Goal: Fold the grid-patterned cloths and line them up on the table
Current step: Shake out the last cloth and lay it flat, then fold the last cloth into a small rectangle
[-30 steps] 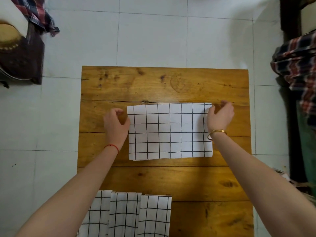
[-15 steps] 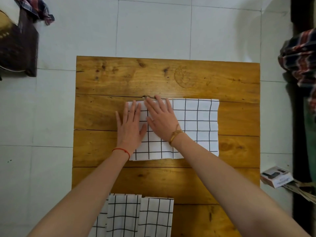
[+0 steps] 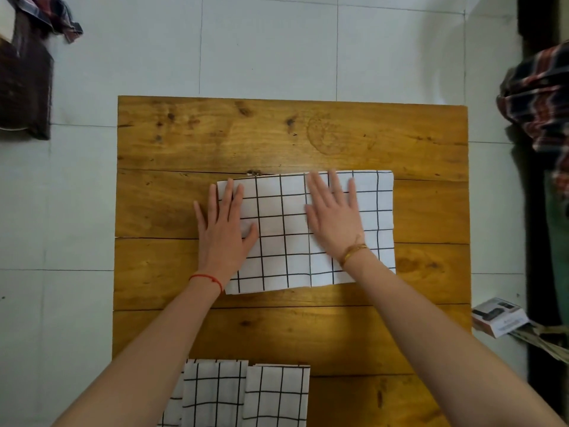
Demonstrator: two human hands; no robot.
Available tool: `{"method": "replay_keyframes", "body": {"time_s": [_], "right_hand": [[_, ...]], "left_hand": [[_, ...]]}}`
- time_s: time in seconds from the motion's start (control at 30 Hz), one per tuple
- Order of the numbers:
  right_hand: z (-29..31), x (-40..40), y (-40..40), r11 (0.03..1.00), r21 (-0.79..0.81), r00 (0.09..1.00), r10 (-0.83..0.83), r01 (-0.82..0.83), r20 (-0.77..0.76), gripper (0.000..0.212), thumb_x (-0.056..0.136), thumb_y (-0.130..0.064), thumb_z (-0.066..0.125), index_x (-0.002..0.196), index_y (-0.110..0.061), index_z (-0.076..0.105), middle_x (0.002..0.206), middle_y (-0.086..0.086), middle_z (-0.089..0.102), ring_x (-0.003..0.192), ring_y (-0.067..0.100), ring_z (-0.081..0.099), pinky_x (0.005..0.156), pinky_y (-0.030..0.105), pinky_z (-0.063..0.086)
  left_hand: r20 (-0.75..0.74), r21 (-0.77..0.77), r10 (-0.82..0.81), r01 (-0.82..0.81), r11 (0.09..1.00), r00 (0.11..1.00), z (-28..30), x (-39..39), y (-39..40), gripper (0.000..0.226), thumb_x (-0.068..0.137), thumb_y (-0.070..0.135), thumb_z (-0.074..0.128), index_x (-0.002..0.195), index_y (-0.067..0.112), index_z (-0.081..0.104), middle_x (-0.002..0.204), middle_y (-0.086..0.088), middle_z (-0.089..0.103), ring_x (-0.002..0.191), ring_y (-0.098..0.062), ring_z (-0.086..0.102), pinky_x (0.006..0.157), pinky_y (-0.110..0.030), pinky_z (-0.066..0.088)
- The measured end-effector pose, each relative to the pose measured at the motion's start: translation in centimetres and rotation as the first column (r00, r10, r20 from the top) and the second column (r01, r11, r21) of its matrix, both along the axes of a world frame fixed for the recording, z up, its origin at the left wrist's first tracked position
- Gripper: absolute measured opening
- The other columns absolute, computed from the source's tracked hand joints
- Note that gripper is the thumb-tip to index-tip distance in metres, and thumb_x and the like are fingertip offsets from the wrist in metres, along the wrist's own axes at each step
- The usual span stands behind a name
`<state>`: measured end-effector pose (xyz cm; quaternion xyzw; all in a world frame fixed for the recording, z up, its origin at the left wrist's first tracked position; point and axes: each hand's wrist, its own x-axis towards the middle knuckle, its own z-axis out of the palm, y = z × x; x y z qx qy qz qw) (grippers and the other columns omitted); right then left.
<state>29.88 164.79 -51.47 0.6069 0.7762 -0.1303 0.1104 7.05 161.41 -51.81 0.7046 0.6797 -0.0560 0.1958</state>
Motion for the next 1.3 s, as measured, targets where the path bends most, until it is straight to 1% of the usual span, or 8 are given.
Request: {"method": "replay_keyframes", "body": {"time_s": [0.17, 0.47, 0.57, 0.67, 0.83, 1.07, 1.2, 1.3], "right_hand": [[0.5, 7.3, -0.3, 0.969, 0.021, 0.967, -0.246, 0.245, 0.064, 0.057, 0.101, -0.045, 0.012, 0.152, -0.024, 0.000, 0.160, -0.008, 0.001, 0.147, 0.022, -0.007, 0.117, 0.055, 0.001], [0.9, 8.1, 0.1, 0.941, -0.053, 0.940, -0.336, 0.333, -0.058, 0.061, 0.098, -0.049, 0.011, 0.152, -0.023, 0.002, 0.160, -0.008, -0.001, 0.146, 0.022, -0.011, 0.117, 0.052, -0.006], [1.6, 7.5, -0.3, 0.957, 0.008, 0.954, -0.287, 0.288, -0.084, 0.063, 0.098, -0.050, 0.019, 0.152, -0.022, 0.003, 0.160, -0.006, -0.002, 0.147, 0.024, -0.009, 0.118, 0.051, -0.004], [2.4, 6.0, -1.7, 0.985, 0.051, 0.979, -0.157, 0.165, -0.130, 0.065, 0.098, -0.048, 0.030, 0.152, -0.021, 0.009, 0.160, -0.004, 0.004, 0.147, 0.024, -0.002, 0.118, 0.050, -0.001], [2.1, 2.8, -5.4, 0.997, -0.011, 0.983, 0.067, -0.070, -0.170, 0.070, 0.095, -0.042, 0.044, 0.152, -0.018, 0.012, 0.160, -0.002, 0.010, 0.147, 0.025, 0.004, 0.118, 0.052, 0.012], [1.1, 0.8, -6.9, 0.987, -0.151, 0.989, 0.031, -0.053, -0.144, 0.075, 0.096, -0.037, 0.045, 0.152, -0.019, -0.001, 0.160, -0.004, -0.004, 0.147, 0.023, -0.007, 0.119, 0.048, 0.008], [1.2, 0.7, -7.0, 0.987, -0.154, 0.988, 0.023, -0.047, -0.152, 0.075, 0.096, -0.036, 0.047, 0.152, -0.019, 0.000, 0.160, -0.004, -0.003, 0.147, 0.023, -0.007, 0.119, 0.048, 0.007], [1.2, 0.9, -6.8, 0.987, -0.154, 0.987, 0.027, -0.051, -0.158, 0.074, 0.096, -0.038, 0.044, 0.152, -0.020, 0.000, 0.160, -0.005, -0.002, 0.147, 0.022, -0.006, 0.120, 0.046, 0.005]], "left_hand": [[0.006, 0.007, 0.003, -0.003, 1.000, 1.000, 0.0, 0.0, 0.0, 0.075, 0.095, 0.051, 0.036, 0.155, 0.021, 0.000, 0.162, 0.001, -0.008, 0.148, -0.028, -0.014, 0.117, -0.058, -0.001], [0.019, 0.011, 0.030, -0.030, 0.999, 0.999, 0.4, 0.3, 0.4, 0.074, 0.094, 0.048, 0.044, 0.154, 0.019, 0.012, 0.162, -0.001, 0.002, 0.148, -0.031, -0.009, 0.118, -0.057, -0.002], [0.111, 0.067, 0.154, -0.162, 0.984, 0.982, 1.3, 0.6, -0.1, 0.075, 0.090, 0.042, 0.053, 0.152, 0.017, 0.018, 0.160, -0.005, 0.013, 0.147, -0.030, 0.009, 0.119, -0.051, 0.008], [0.229, 0.146, 0.390, -0.427, 0.892, 0.892, 2.7, 1.3, -1.6, 0.059, 0.087, 0.036, 0.063, 0.136, 0.013, 0.042, 0.136, -0.010, 0.043, 0.122, -0.025, 0.041, 0.103, -0.042, 0.039], [0.261, -0.034, 0.731, -0.750, 0.660, 0.631, 2.6, 1.8, -4.3, 0.043, 0.084, 0.039, 0.067, 0.115, 0.013, 0.053, 0.112, -0.006, 0.056, 0.105, -0.023, 0.050, 0.089, -0.043, 0.050], [0.209, -0.170, 0.833, -0.820, 0.547, 0.512, 2.3, 2.3, -5.1, 0.033, 0.079, 0.049, 0.067, 0.093, 0.023, 0.052, 0.089, -0.001, 0.062, 0.087, -0.026, 0.060, 0.076, -0.048, 0.056], [0.241, -0.242, 0.850, -0.819, 0.521, 0.470, 2.8, 2.5, -4.6, 0.027, 0.078, 0.047, 0.068, 0.087, 0.023, 0.059, 0.090, -0.004, 0.066, 0.085, -0.026, 0.063, 0.075, -0.045, 0.057], [0.294, -0.272, 0.864, -0.831, 0.486, 0.409, 3.7, 2.9, -4.4, 0.026, 0.083, 0.037, 0.069, 0.097, 0.017, 0.060, 0.096, -0.003, 0.064, 0.088, -0.023, 0.061, 0.078, -0.041, 0.055]]}}
